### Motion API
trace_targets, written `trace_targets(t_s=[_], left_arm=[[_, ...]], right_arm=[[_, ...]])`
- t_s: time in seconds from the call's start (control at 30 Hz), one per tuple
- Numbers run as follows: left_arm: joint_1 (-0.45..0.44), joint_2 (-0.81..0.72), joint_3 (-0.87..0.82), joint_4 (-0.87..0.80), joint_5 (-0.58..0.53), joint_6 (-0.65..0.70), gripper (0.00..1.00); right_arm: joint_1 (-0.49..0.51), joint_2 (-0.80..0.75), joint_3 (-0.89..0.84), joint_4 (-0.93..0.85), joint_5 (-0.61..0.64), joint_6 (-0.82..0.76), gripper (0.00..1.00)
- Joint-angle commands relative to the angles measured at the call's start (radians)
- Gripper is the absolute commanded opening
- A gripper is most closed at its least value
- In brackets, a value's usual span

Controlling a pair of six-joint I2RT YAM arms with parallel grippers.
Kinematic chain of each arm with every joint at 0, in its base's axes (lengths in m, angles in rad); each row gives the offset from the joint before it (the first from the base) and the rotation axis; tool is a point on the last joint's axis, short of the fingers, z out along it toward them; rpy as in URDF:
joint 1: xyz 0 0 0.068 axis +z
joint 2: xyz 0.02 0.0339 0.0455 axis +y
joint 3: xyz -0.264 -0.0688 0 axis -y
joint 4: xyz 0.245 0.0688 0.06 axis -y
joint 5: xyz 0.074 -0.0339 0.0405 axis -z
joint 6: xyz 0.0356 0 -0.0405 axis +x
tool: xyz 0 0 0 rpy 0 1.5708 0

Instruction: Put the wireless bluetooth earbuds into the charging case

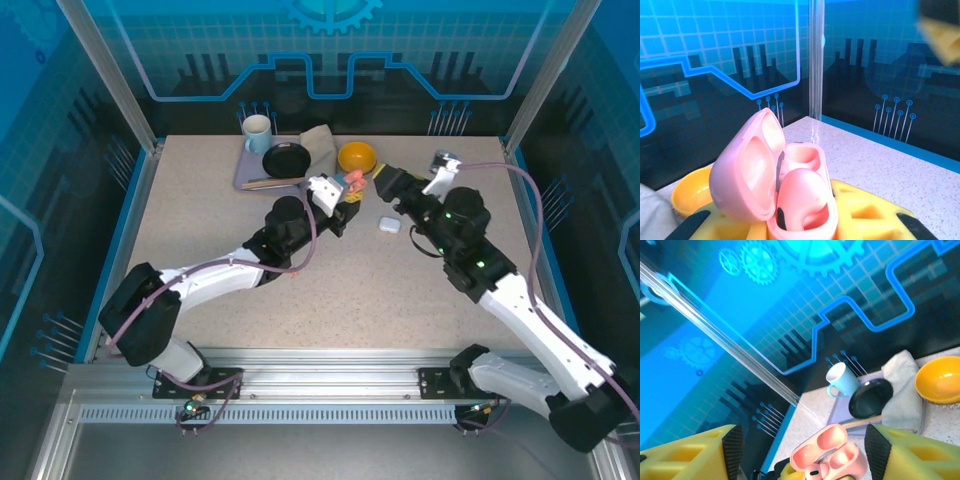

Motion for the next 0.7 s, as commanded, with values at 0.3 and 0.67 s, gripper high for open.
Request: trace_targets(t_s=[0.3, 0.67], left_arm=[[0.228, -0.337, -0.180, -0.111, 0.029, -0.048, 0.00], [0.343, -0.423, -0.213, -0.127, -0.023, -0.095, 0.00]], right_arm=[[0.054, 0.100, -0.008, -0.515, 0.068, 0.143, 0.68], [0.310, 0.805, 0.464, -0.926, 0.143, 0.171, 0.65]])
